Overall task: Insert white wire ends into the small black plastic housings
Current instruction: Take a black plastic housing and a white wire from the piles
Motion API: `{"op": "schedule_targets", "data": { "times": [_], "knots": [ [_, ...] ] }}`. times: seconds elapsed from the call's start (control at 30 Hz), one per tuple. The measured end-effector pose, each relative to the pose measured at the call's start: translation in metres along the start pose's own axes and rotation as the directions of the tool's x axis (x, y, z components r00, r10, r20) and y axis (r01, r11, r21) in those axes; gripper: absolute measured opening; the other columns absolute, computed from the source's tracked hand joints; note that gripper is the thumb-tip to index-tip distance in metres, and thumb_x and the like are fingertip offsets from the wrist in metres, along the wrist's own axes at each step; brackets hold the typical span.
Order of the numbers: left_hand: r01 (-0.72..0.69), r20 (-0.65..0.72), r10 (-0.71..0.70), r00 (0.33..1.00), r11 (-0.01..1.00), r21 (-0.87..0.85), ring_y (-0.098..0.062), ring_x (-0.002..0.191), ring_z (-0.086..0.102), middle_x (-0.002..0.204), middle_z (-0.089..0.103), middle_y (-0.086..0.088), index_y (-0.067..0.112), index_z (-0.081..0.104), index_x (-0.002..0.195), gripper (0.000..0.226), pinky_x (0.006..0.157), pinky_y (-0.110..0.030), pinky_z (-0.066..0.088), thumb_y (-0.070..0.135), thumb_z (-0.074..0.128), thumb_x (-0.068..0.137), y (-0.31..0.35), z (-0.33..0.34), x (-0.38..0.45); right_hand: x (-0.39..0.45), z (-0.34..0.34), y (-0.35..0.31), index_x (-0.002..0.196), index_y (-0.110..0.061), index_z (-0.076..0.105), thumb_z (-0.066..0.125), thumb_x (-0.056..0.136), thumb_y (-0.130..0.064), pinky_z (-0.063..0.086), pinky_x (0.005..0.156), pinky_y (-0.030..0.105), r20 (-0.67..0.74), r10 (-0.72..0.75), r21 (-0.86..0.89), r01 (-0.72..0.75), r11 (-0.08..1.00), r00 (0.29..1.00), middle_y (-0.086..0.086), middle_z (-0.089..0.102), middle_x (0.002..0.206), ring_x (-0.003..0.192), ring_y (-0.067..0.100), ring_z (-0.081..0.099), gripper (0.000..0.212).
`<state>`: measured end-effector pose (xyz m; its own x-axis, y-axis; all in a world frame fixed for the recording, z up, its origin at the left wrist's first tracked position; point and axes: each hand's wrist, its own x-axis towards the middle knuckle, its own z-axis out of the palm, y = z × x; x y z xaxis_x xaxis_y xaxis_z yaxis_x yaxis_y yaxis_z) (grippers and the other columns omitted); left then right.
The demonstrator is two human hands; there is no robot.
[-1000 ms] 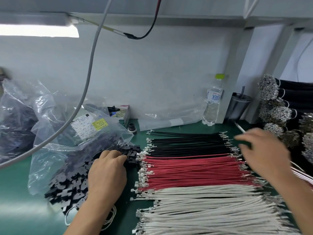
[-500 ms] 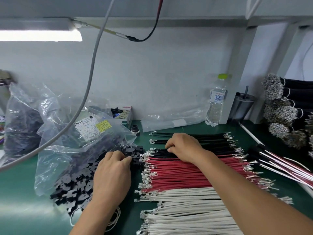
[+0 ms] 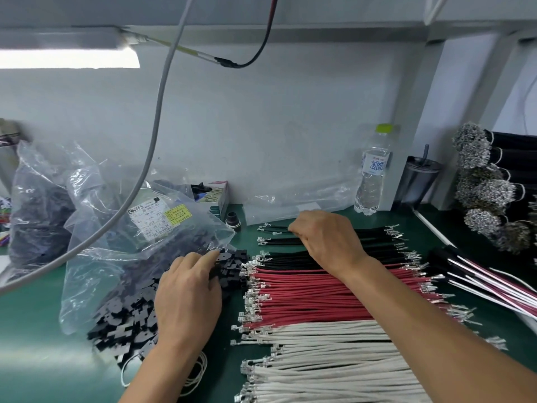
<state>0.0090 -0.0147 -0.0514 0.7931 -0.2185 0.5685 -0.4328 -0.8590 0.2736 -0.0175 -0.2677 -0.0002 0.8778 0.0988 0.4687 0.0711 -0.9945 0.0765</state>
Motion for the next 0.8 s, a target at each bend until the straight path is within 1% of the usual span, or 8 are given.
{"op": "schedule_targets", "data": {
  "times": [0.13,0.23,0.33,0.4,0.47,0.53,0.67,0.8],
  "knots": [
    [-0.04,-0.057,0.035,0.998,0.995,-0.092,-0.026,0.082,0.067,0.088,0.072,0.002,0.018,0.082,0.1,0.036,0.064,-0.036,0.053,0.003,0.091,0.068,0.002,0.0,-0.001,-0.007,-0.018,-0.006,0.093,-0.013,0.074,0.07,0.076,0.013,0.05,0.062,0.036,-0.206,-0.11,-0.017,0.109,0.994,0.972,0.0,0.059,0.079,0.072,0.02,0.054,0.032],
    [-0.042,-0.097,0.025,0.995,0.983,-0.178,-0.019,0.078,0.067,0.087,0.073,0.008,0.019,0.08,0.093,0.027,0.062,-0.031,0.051,0.011,0.092,0.07,0.006,-0.004,0.0,-0.026,-0.025,-0.011,0.098,-0.013,0.075,0.074,0.079,0.009,0.049,0.064,0.035,-0.329,-0.102,0.015,0.113,0.993,0.939,0.0,0.059,0.082,0.074,0.02,0.055,0.029],
    [-0.005,-0.095,-0.034,0.995,0.924,-0.382,-0.009,0.068,0.063,0.081,0.067,0.016,0.021,0.074,0.092,0.023,0.057,-0.028,0.052,0.009,0.087,0.078,0.011,-0.006,-0.002,-0.056,-0.024,-0.018,0.103,-0.012,0.076,0.077,0.081,0.005,0.05,0.067,0.033,-0.409,-0.051,0.07,0.087,0.994,0.911,0.001,0.062,0.085,0.077,0.019,0.056,0.028],
    [0.082,-0.005,-0.107,0.994,0.787,-0.611,-0.01,0.067,0.066,0.077,0.069,0.012,0.024,0.071,0.091,0.023,0.059,-0.031,0.058,0.009,0.085,0.08,0.015,-0.005,-0.006,-0.076,-0.019,-0.023,0.104,-0.011,0.077,0.078,0.082,0.004,0.051,0.065,0.034,-0.412,-0.014,0.11,0.065,0.992,0.911,0.002,0.062,0.087,0.077,0.019,0.057,0.026],
    [0.216,0.157,-0.156,0.975,0.512,-0.831,-0.016,0.073,0.072,0.083,0.076,0.003,0.027,0.077,0.097,0.027,0.063,-0.024,0.06,0.011,0.085,0.077,0.02,-0.009,-0.008,-0.086,-0.015,-0.025,0.104,-0.009,0.077,0.077,0.083,0.003,0.053,0.061,0.032,-0.399,0.005,0.144,0.058,0.988,0.917,0.003,0.063,0.087,0.077,0.019,0.058,0.025],
    [0.321,0.287,-0.151,0.946,0.304,-0.897,-0.025,0.077,0.075,0.085,0.078,-0.007,0.028,0.082,0.097,0.031,0.066,-0.02,0.059,0.015,0.088,0.069,0.023,-0.015,-0.009,-0.087,-0.015,-0.024,0.105,-0.008,0.078,0.076,0.083,0.004,0.053,0.056,0.028,-0.401,0.016,0.167,0.056,0.984,0.916,0.004,0.062,0.087,0.076,0.018,0.057,0.025],
    [0.402,0.392,-0.09,0.915,0.162,-0.901,-0.031,0.08,0.077,0.085,0.078,-0.019,0.018,0.083,0.092,0.033,0.071,-0.026,0.062,0.017,0.09,0.06,0.029,-0.017,-0.011,-0.084,-0.016,-0.03,0.108,-0.008,0.076,0.066,0.092,0.0,0.052,0.052,0.028,-0.434,-0.004,0.183,0.092,0.979,0.901,0.005,0.06,0.09,0.076,0.016,0.055,0.02],
    [0.451,0.451,-0.011,0.892,0.068,-0.89,-0.033,0.085,0.078,0.092,0.078,-0.022,0.01,0.082,0.095,0.032,0.069,-0.027,0.062,0.012,0.086,0.064,0.034,-0.015,-0.014,-0.084,-0.012,-0.039,0.11,-0.011,0.076,0.057,0.099,-0.01,0.05,0.053,0.03,-0.446,-0.031,0.177,0.122,0.977,0.894,0.003,0.061,0.09,0.077,0.016,0.054,0.021]
  ]
}}
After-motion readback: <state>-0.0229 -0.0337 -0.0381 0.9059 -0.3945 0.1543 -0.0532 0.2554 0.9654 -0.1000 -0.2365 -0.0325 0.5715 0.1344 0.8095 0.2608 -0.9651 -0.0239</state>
